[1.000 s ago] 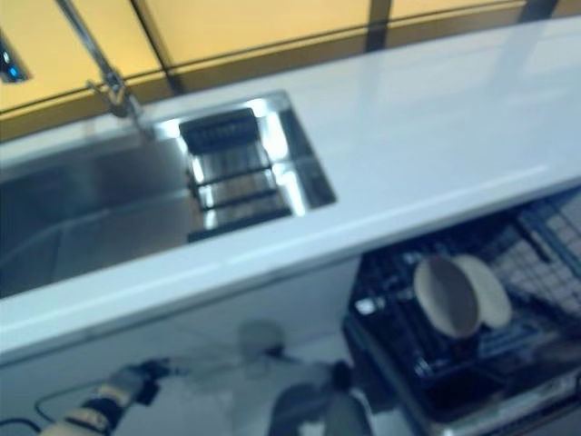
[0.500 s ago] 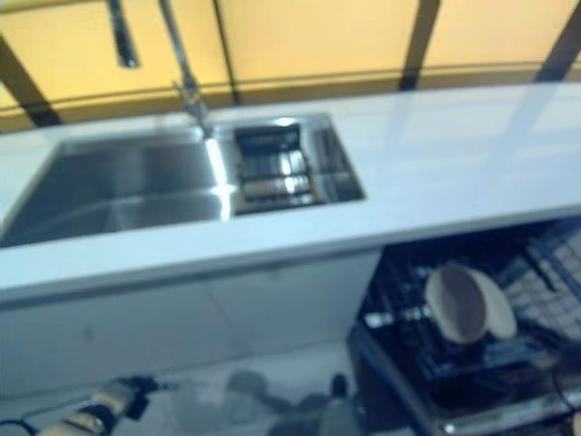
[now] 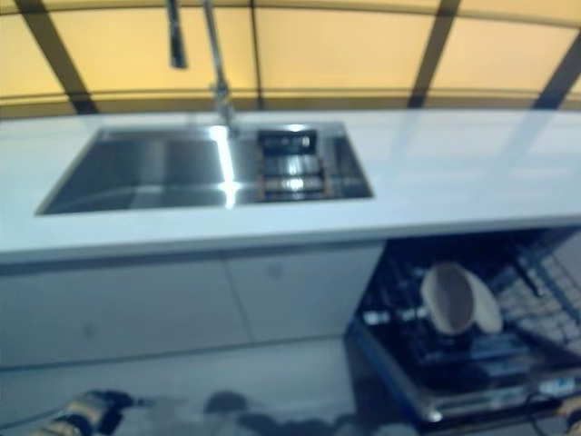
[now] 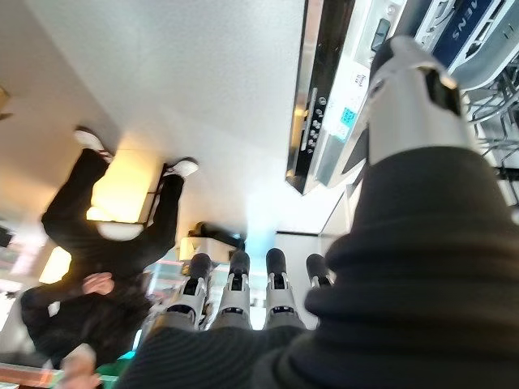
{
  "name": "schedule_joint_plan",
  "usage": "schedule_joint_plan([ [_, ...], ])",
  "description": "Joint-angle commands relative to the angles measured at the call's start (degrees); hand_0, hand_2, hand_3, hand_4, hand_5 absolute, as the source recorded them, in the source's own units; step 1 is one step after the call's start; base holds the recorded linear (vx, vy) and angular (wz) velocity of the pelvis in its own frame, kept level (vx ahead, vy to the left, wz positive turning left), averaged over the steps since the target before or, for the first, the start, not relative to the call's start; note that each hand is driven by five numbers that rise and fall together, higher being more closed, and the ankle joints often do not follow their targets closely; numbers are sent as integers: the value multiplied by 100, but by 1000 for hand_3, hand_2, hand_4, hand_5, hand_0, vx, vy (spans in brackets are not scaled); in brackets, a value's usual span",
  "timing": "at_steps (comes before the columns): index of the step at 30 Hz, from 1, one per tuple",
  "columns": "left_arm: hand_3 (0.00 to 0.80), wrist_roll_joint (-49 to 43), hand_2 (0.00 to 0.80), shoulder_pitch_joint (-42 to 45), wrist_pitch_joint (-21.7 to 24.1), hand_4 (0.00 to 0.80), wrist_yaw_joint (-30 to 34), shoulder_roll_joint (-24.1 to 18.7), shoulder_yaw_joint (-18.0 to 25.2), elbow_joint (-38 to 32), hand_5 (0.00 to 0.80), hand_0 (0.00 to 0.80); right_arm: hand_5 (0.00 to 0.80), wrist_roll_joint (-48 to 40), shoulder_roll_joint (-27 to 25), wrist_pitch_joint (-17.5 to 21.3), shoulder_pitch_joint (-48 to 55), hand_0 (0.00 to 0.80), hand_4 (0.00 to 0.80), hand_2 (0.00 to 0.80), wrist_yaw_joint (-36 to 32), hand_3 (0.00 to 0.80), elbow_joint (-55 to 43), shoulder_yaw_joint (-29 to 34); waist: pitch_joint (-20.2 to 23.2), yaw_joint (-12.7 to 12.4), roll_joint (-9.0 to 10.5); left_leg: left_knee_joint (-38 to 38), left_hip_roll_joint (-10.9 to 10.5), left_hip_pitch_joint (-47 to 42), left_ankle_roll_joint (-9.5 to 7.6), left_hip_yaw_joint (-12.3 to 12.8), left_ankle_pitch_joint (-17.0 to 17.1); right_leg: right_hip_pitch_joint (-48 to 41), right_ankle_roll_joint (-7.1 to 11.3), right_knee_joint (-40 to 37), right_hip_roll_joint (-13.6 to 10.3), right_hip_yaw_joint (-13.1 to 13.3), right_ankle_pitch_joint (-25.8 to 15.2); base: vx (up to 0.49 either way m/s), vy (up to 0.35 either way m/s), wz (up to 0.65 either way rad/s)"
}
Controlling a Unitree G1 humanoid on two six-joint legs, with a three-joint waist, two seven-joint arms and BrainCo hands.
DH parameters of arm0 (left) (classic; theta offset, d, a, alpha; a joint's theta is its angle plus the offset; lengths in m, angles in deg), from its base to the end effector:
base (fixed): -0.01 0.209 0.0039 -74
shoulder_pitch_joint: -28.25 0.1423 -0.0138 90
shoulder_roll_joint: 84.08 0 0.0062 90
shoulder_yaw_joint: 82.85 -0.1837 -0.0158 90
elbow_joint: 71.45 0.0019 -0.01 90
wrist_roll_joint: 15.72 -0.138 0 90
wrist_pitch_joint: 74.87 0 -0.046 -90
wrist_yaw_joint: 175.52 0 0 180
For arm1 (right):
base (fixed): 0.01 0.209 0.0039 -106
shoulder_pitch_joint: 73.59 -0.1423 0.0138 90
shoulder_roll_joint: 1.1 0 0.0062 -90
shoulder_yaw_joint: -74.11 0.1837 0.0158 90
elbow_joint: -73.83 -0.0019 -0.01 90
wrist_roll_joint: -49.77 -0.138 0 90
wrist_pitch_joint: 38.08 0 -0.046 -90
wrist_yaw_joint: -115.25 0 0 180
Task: Take plates into dishwasher
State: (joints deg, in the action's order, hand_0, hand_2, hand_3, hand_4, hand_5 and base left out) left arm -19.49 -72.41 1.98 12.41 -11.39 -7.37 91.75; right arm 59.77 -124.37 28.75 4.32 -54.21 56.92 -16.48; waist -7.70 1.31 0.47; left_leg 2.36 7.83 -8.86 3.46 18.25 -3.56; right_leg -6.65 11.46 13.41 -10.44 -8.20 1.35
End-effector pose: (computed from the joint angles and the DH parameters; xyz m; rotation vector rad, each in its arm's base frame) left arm 0.1184 0.3336 -0.0571 0.6220 1.3882 0.1117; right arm 0.1102 -0.4194 0.0205 -0.9178 1.3474 -0.8019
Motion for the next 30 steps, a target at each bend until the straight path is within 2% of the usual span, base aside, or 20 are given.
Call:
schedule_joint_plan([
  [1, 0, -251, 0, 64, 146, 0, 57, -287, 326, 54, 0, 0, 0, 96, 17, -105, -7, 0, 0, 0, -52, 0, 174, -66, 313, -122, 183, 216, -628, 543, -658, -430, -149, -17, -258, 475, -193, 342, -623, -243, -294, -38],
  [2, 0, -258, 0, 40, 193, 0, 43, -354, 385, 33, 0, 0, 0, 100, 50, -113, -35, 0, 0, 0, -48, 0, 169, -146, 276, -168, 232, 263, -536, 613, -626, -411, -133, 64, -273, 378, -224, 304, -567, -237, -306, -24],
  [5, 0, -115, 0, -138, 113, 0, -92, -370, 427, -87, 0, 0, 0, 87, 109, -32, -107, 0, 0, 0, -29, 0, 184, -207, 194, -320, 359, 604, -266, 1023, -516, -350, -70, -103, -211, -116, -60, 73, 40, -242, -377, -19],
  [8, 0, -74, 0, -255, 33, 0, -38, -334, 410, -304, 0, 0, 0, -56, 154, -72, -99, 0, 0, 0, 14, 0, 82, -210, 183, -334, 403, 561, -185, 1106, -424, -340, 86, -122, -219, -347, 68, 111, 94, -187, -277, -22],
  [15, 0, -135, 0, -331, 282, 0, -98, -135, 269, -364, 0, 0, 0, -330, 372, -125, 15, 0, 0, 0, 37, 0, 104, -124, 197, -281, 320, 110, -151, 1096, -252, -340, 430, -235, -389, -764, 251, 9, 307, -156, -143, -5],
  [20, 0, -217, 0, -301, 149, 0, -182, -117, 300, -271, 0, 0, 0, -554, 570, -120, 127, 0, 0, 0, -49, 0, 221, -77, 249, -234, 233, -242, -177, 928, -187, -482, 592, -194, -441, -809, 317, -36, 304, -134, -93, 5],
  [22, 0, -241, 0, -247, 72, 0, -245, -95, 330, -174, 0, 0, 0, -926, 673, -100, 151, 0, 0, 0, -46, 0, 228, -64, 245, -220, 172, -440, -90, 878, -100, -536, 754, -164, -495, -803, 387, -49, 366, -152, -140, 9],
  [24, 0, -188, 0, -176, 14, 0, -343, -33, 342, -32, 0, 0, 0, -1338, 793, -63, 242, 0, 0, 0, -56, 0, 246, 39, 227, -211, 136, -559, 64, 1019, 58, -518, 1019, -240, -602, -872, 517, -39, 450, -116, -148, 5],
  [27, 0, -63, 0, 1, -44, 0, -405, 95, 545, 84, 0, 0, 0, -1677, 966, 20, 409, 0, 0, 0, -83, 0, 262, 265, 122, -176, 54, -710, 457, 1435, 387, -254, 1654, -410, -742, -1126, 750, -62, 436, -137, -125, 6],
  [29, 0, -46, 0, 52, -47, 0, -339, 173, 639, 114, 0, 0, 0, -1943, 1037, -26, 434, 0, 0, 0, -23, 0, 245, 373, 32, -161, 27, -707, 539, 1634, 439, -158, 1747, -453, -774, -1206, 806, -101, 372, -229, -85, 10],
  [30, 0, -48, 0, 75, 33, 0, -323, 260, 675, 173, 0, 0, 0, -2087, 1073, -3, 423, 0, 0, 0, 50, 0, 296, 432, -37, -112, 26, -581, 478, 1493, 376, -18, 1615, -426, -798, -1184, 789, -193, 361, -299, -45, 21],
])
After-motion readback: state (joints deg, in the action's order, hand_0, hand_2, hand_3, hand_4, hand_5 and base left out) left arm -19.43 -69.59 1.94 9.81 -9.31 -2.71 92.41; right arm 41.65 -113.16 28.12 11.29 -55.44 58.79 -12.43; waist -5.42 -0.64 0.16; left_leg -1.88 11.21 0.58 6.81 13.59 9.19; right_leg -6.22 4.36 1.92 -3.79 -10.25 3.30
